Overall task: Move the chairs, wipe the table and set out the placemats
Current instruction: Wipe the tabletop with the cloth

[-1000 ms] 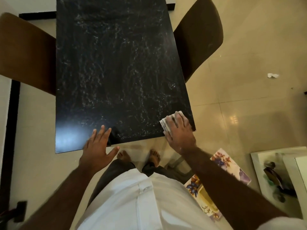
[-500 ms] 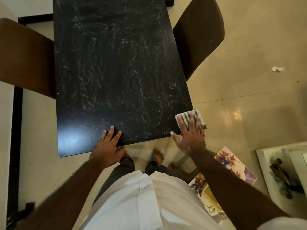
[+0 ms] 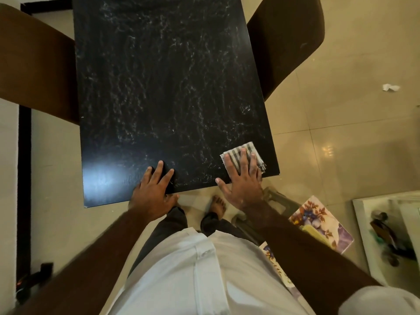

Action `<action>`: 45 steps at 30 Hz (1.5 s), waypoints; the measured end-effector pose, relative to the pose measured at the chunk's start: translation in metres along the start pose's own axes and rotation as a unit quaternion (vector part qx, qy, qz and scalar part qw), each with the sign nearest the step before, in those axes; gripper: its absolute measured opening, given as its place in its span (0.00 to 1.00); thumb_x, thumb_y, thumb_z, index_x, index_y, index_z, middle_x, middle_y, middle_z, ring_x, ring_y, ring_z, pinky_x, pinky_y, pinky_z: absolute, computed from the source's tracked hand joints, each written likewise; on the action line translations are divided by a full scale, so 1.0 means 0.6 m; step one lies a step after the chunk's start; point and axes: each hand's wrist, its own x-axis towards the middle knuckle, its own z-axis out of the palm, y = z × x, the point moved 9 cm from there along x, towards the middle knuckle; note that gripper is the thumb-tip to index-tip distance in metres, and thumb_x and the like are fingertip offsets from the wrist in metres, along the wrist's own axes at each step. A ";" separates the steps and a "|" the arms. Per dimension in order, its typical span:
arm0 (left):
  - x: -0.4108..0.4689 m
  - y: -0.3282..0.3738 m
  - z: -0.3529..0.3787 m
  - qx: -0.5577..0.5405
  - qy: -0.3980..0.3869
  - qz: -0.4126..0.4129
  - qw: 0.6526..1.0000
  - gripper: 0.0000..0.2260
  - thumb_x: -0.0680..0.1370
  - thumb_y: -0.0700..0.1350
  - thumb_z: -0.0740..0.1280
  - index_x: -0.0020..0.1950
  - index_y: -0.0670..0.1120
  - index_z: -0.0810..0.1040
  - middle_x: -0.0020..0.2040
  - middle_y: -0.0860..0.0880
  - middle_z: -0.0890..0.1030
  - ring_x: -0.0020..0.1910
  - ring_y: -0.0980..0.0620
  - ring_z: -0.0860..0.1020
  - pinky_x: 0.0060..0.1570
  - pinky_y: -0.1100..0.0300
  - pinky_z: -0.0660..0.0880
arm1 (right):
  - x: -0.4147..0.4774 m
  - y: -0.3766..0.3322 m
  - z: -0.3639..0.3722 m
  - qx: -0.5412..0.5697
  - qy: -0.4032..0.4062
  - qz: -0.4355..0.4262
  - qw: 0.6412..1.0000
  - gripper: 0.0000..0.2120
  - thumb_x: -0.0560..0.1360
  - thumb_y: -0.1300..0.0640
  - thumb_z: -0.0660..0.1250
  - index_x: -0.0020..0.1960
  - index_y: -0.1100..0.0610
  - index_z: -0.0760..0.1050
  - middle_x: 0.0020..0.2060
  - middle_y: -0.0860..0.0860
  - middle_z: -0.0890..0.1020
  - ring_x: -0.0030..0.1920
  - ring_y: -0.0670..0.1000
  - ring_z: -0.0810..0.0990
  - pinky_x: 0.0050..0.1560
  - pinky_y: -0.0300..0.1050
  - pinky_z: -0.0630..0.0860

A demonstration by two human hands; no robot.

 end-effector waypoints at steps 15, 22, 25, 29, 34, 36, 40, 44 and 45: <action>0.068 0.030 0.014 0.032 0.119 0.076 0.989 0.52 0.77 0.82 0.50 0.90 0.51 0.43 0.89 0.45 0.36 0.88 0.37 0.37 0.81 0.25 0.40 | 0.022 0.063 -0.022 -0.048 0.053 0.003 0.997 0.42 0.83 0.26 0.54 0.90 0.43 0.47 0.89 0.58 0.43 0.89 0.65 0.42 0.83 0.72 0.59; 0.075 0.026 0.021 0.040 0.095 0.077 0.992 0.57 0.73 0.86 0.50 0.90 0.52 0.38 0.89 0.47 0.33 0.87 0.37 0.33 0.81 0.23 0.41 | 0.041 0.076 -0.036 -0.029 0.072 0.102 0.992 0.41 0.85 0.27 0.51 0.90 0.44 0.47 0.89 0.59 0.45 0.88 0.68 0.44 0.81 0.74 0.62; 0.078 0.024 0.022 0.044 0.087 0.073 0.993 0.58 0.72 0.86 0.50 0.89 0.53 0.36 0.88 0.48 0.31 0.87 0.37 0.32 0.81 0.23 0.41 | 0.069 0.039 -0.039 -0.030 0.080 0.099 0.991 0.40 0.85 0.27 0.50 0.90 0.45 0.47 0.89 0.60 0.47 0.88 0.69 0.45 0.81 0.73 0.61; 0.077 0.025 0.023 0.050 0.085 0.070 0.993 0.58 0.72 0.86 0.50 0.89 0.53 0.36 0.88 0.47 0.31 0.87 0.37 0.33 0.81 0.24 0.41 | 0.072 -0.046 -0.017 -0.037 0.058 0.023 0.997 0.40 0.84 0.27 0.50 0.90 0.42 0.46 0.89 0.59 0.45 0.88 0.68 0.44 0.83 0.71 0.57; 0.076 0.025 0.020 0.047 0.090 0.069 0.992 0.58 0.71 0.87 0.49 0.89 0.53 0.37 0.88 0.48 0.32 0.87 0.37 0.33 0.81 0.24 0.41 | 0.017 -0.079 0.018 -0.054 0.031 -0.049 0.997 0.40 0.85 0.27 0.52 0.90 0.41 0.43 0.89 0.57 0.43 0.88 0.66 0.42 0.84 0.69 0.56; 0.076 0.024 0.020 0.049 0.091 0.069 0.992 0.58 0.72 0.87 0.50 0.90 0.53 0.37 0.88 0.47 0.32 0.87 0.37 0.33 0.81 0.24 0.41 | 0.001 -0.049 0.017 -0.058 0.032 -0.041 0.997 0.40 0.85 0.27 0.53 0.90 0.41 0.44 0.89 0.57 0.43 0.88 0.66 0.42 0.83 0.70 0.58; 0.077 0.023 0.023 0.047 0.095 0.065 0.992 0.58 0.72 0.86 0.54 0.90 0.54 0.37 0.89 0.48 0.32 0.87 0.37 0.33 0.81 0.24 0.42 | 0.002 0.031 -0.007 -0.053 0.049 0.048 0.996 0.40 0.85 0.28 0.52 0.90 0.43 0.46 0.89 0.59 0.45 0.88 0.68 0.44 0.81 0.73 0.61; 0.078 0.023 0.025 0.045 0.096 0.067 0.992 0.58 0.72 0.86 0.54 0.89 0.54 0.37 0.89 0.47 0.33 0.87 0.36 0.34 0.81 0.23 0.43 | 0.036 0.043 -0.028 -0.042 0.069 0.100 0.992 0.38 0.86 0.29 0.49 0.90 0.44 0.46 0.89 0.60 0.46 0.88 0.68 0.44 0.82 0.73 0.60; 0.078 0.023 0.026 0.046 0.096 0.067 0.992 0.58 0.72 0.86 0.54 0.89 0.54 0.37 0.89 0.47 0.33 0.87 0.36 0.34 0.81 0.23 0.43 | 0.044 0.033 -0.029 -0.040 0.074 0.107 0.991 0.38 0.86 0.28 0.48 0.90 0.44 0.46 0.89 0.60 0.46 0.88 0.69 0.44 0.82 0.73 0.60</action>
